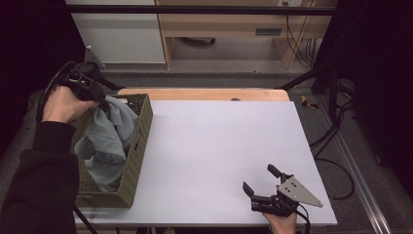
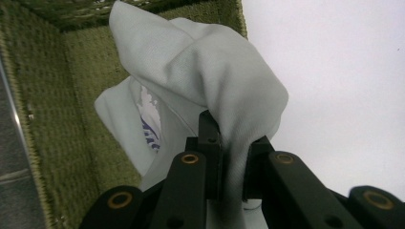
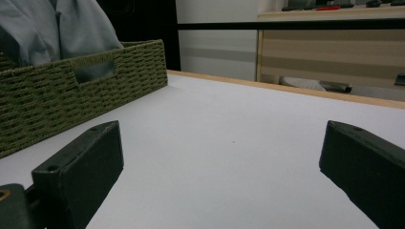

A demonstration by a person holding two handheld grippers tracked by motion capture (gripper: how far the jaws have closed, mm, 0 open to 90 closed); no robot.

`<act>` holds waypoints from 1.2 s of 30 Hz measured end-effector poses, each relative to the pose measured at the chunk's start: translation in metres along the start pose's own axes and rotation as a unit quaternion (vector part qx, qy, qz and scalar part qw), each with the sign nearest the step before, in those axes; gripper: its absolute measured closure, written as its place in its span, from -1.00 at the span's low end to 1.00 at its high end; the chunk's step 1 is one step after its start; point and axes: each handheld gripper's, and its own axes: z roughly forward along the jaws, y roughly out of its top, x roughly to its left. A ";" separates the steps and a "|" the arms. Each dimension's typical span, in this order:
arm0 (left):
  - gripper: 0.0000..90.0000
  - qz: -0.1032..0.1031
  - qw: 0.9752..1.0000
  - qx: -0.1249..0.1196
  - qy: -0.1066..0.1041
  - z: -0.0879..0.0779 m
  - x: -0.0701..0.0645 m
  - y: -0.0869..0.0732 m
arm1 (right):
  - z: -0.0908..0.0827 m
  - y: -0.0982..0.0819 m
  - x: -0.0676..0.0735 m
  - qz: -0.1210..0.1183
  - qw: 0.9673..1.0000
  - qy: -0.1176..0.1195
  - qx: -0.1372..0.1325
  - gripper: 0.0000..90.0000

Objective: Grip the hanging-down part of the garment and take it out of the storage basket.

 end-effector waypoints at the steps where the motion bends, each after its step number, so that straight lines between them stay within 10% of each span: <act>1: 0.82 0.000 1.000 -0.003 0.002 -0.003 0.000 0.000 | 0.000 0.000 0.000 0.000 1.000 0.000 0.000 -0.97; 26: 0.82 0.005 0.997 -0.073 0.019 -0.102 -0.005 -0.009 | 0.000 0.003 0.000 -0.001 1.000 0.006 0.002 -0.97; 36: 0.82 0.010 0.996 -0.081 0.019 -0.114 -0.008 -0.010 | 0.006 0.009 0.003 -0.001 1.000 0.020 0.002 -0.97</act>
